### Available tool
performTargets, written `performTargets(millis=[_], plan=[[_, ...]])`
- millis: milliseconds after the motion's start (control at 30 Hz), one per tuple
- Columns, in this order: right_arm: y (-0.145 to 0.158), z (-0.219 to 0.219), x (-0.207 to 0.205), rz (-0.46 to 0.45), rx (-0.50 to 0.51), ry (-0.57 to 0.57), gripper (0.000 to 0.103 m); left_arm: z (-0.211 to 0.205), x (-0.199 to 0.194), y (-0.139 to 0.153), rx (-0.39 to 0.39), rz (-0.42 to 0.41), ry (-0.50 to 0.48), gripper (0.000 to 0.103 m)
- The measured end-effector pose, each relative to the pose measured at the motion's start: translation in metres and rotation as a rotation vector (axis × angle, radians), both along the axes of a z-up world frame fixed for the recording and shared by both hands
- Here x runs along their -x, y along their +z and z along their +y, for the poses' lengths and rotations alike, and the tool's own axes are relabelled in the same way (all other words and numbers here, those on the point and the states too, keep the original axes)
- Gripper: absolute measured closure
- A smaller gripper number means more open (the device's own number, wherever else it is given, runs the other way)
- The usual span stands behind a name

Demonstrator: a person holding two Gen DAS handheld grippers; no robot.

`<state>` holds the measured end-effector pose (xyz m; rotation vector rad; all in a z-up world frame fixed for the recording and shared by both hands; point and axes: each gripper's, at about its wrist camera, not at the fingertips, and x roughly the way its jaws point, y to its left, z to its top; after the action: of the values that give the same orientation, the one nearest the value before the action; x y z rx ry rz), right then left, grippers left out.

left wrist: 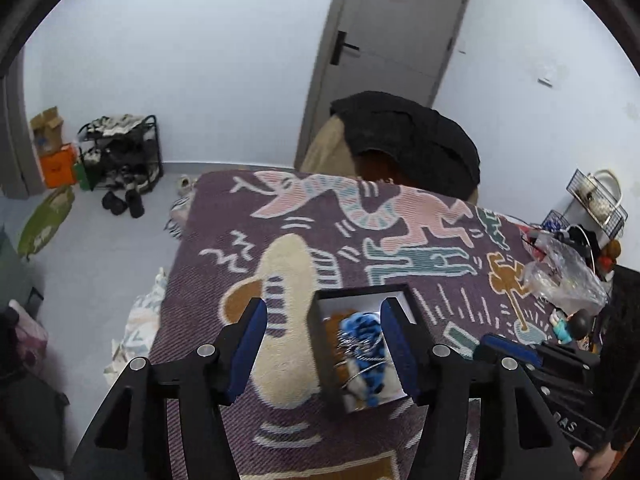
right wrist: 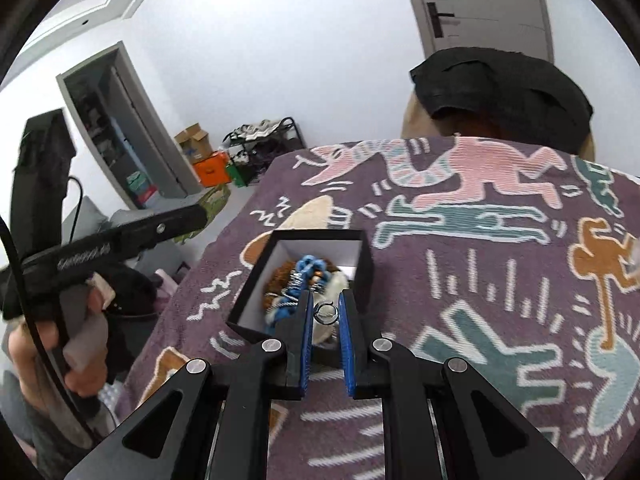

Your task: Organize jewelry

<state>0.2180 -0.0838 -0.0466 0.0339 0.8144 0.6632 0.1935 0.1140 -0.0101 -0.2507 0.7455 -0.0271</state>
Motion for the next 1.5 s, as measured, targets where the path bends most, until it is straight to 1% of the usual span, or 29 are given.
performTargets(millis=[233,267,300,333,367,433,467,533,600,667,733,900,1067,1333,1500], plan=[[-0.006,0.032,-0.013,0.02,0.007,0.02,0.089,0.016,0.017,-0.01,0.031,-0.021,0.041,0.042],[-0.008,0.035,-0.015,0.023,0.016,0.013,0.088,0.016,0.019,-0.011,0.036,-0.024,0.046,0.041],[-0.01,0.037,-0.016,0.034,0.031,0.007,0.086,0.016,0.021,-0.011,0.039,-0.028,0.053,0.035],[-0.011,0.038,-0.017,0.041,0.038,0.003,0.073,0.016,0.024,-0.01,0.042,-0.039,0.064,0.027],[-0.012,0.036,-0.015,0.043,0.035,0.0,0.055,0.016,0.027,-0.009,0.042,-0.053,0.071,0.024],[-0.01,0.028,-0.011,0.022,0.015,-0.019,0.039,0.013,0.033,-0.006,0.031,-0.086,0.078,0.012],[-0.009,0.021,-0.007,0.009,0.013,-0.038,0.037,0.011,0.035,-0.004,0.025,-0.099,0.08,0.011],[-0.008,0.008,-0.004,0.012,0.0,-0.065,0.036,0.006,0.04,-0.001,0.021,-0.122,0.081,0.006],[-0.007,-0.006,0.0,0.019,-0.019,-0.089,0.033,0.001,0.043,0.001,0.032,-0.134,0.076,0.006],[-0.006,-0.017,0.004,0.008,-0.031,-0.111,0.022,-0.005,0.045,0.002,0.034,-0.14,0.07,0.006],[-0.003,-0.032,0.011,-0.01,-0.042,-0.14,0.02,-0.012,0.049,0.003,0.031,-0.149,0.058,0.004],[0.004,-0.062,0.023,-0.029,-0.057,-0.191,0.019,-0.033,0.058,0.009,0.007,-0.175,0.043,0.0],[0.01,-0.087,0.035,-0.047,-0.066,-0.24,0.014,-0.051,0.067,0.014,-0.017,-0.194,0.018,0.001],[0.017,-0.119,0.058,-0.081,-0.073,-0.275,0.011,-0.074,0.09,0.022,-0.034,-0.239,-0.018,0.0],[0.021,-0.14,0.071,-0.107,-0.074,-0.29,0.011,-0.087,0.105,0.024,-0.06,-0.258,-0.037,0.0]])
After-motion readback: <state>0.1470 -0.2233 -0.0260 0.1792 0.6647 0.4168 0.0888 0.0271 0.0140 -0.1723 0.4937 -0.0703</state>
